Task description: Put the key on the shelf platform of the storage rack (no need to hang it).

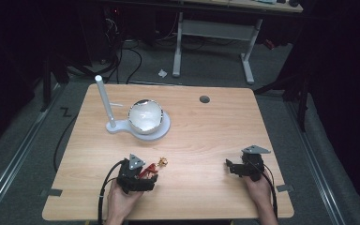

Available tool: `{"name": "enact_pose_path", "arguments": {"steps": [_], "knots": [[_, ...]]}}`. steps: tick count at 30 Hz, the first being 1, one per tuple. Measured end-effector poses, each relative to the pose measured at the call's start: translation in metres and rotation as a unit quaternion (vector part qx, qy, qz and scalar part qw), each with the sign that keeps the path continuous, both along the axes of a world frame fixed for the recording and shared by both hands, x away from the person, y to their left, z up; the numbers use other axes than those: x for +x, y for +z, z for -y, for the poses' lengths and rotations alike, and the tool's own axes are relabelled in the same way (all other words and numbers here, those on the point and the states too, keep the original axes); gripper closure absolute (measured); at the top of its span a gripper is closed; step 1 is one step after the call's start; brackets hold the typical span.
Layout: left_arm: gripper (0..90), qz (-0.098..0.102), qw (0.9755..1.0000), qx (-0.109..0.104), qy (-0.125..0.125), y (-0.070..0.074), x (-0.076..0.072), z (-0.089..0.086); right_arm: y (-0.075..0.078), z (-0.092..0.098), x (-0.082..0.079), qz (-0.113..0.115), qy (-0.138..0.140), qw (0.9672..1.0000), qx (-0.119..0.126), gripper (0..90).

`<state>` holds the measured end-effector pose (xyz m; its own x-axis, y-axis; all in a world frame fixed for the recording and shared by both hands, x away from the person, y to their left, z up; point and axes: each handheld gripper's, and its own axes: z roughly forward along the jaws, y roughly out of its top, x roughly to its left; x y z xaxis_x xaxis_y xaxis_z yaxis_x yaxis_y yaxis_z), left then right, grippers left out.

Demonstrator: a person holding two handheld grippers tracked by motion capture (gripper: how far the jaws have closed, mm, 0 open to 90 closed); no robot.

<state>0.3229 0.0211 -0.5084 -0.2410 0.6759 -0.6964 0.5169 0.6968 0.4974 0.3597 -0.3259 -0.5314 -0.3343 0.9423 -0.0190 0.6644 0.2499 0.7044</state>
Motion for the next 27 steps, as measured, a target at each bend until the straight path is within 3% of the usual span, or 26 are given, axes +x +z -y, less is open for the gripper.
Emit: {"name": "enact_pose_path", "arguments": {"steps": [7,14,19,27], "knots": [[21.3,-0.003,0.9999,0.009,0.010,-0.006,0.001,0.004,0.000,0.000,0.000,0.000,0.001,1.0000,0.000,15.1],[26.5,-0.006,0.9998,0.017,-0.003,-0.011,0.000,0.006,0.000,0.000,0.000,0.000,0.001,1.0000,0.000,15.1],[33.8,-0.005,0.9992,0.038,-0.009,-0.015,-0.001,0.008,0.000,0.000,0.000,0.000,0.001,1.0000,0.000,15.0],[49.7,0.000,0.9992,0.038,-0.011,-0.015,-0.004,0.008,0.000,0.000,0.000,0.000,0.001,1.0000,0.000,15.1]]}}
